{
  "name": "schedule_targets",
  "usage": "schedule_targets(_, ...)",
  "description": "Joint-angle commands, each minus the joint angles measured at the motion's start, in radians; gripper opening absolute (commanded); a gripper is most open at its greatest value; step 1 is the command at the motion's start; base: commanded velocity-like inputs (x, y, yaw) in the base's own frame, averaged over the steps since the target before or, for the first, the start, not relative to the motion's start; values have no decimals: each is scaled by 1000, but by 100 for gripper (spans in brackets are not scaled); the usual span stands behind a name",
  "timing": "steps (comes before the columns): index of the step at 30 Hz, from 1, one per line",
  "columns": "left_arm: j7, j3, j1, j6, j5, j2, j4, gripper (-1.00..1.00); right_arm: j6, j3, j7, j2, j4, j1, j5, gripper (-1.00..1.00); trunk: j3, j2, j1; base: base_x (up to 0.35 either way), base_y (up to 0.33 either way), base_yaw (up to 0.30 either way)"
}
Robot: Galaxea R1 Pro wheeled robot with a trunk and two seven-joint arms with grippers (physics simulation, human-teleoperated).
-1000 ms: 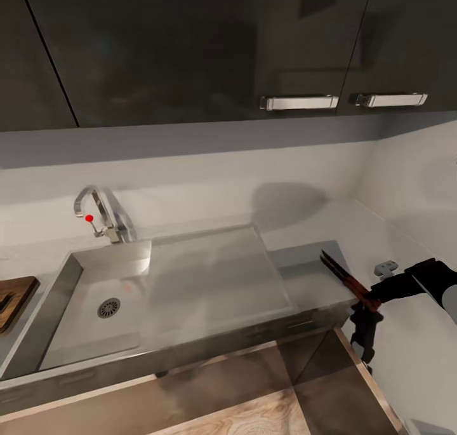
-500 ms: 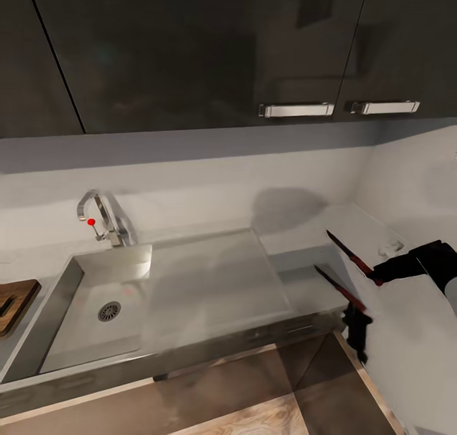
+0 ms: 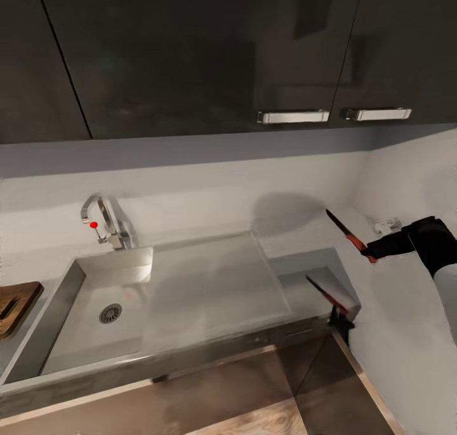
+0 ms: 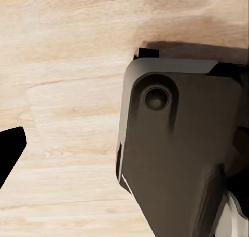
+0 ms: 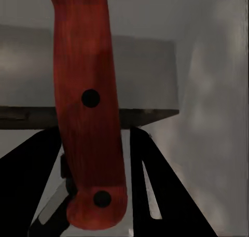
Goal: In the kitchen, take the Vidalia onion out of the sink, dice it on the chopping board with the paring knife, put the diced onion into the bowl on the countertop, then place both the paring knife and the chopping board into the sink.
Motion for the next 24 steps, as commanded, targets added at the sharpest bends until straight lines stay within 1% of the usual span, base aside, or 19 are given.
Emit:
schedule_targets(1, 0, -8, -2, -7, 19, -1, 4, 100, 23, -4, 9, 8, -24, -1, 11, -100, 0, -2, 0, -140, 0, 0)
schedule_targets(2, 0, -8, -2, -10, 43, 0, 4, 100, 42, -2, 9, 18, -46, -1, 12, -100, 1, -2, 0, -181, 19, 0)
schedule_targets(5, 0, -8, -2, -37, 99, 2, 4, 100, 57, 0, 8, 29, -63, -1, 13, -100, 6, -2, 0, -221, 85, 0)
schedule_targets(6, 0, -8, -2, -49, 112, 3, 5, 100, 59, 0, 8, 31, -65, -1, 13, -100, 7, -2, 0, -248, 124, 0)
schedule_targets(8, 1, -8, -2, -66, 127, 4, 5, 100, 62, 0, 8, 39, -67, -1, 13, -100, 11, -2, 0, -258, 136, 0)
schedule_targets(12, 2, -8, -2, -76, 135, 4, 6, 100, 63, 1, 7, 60, -69, -1, 15, -100, 17, -2, 0, -262, 156, 0)
schedule_targets(15, 2, -8, -2, -78, 137, 5, 6, 100, 63, 1, 7, 67, -68, -1, 14, -100, 22, -2, 0, -244, 205, 0)
schedule_targets(24, 3, -8, -2, -79, 137, 6, 6, 100, 61, 1, 8, 71, -65, -1, 12, -100, 34, -2, 0, -196, 254, 0)
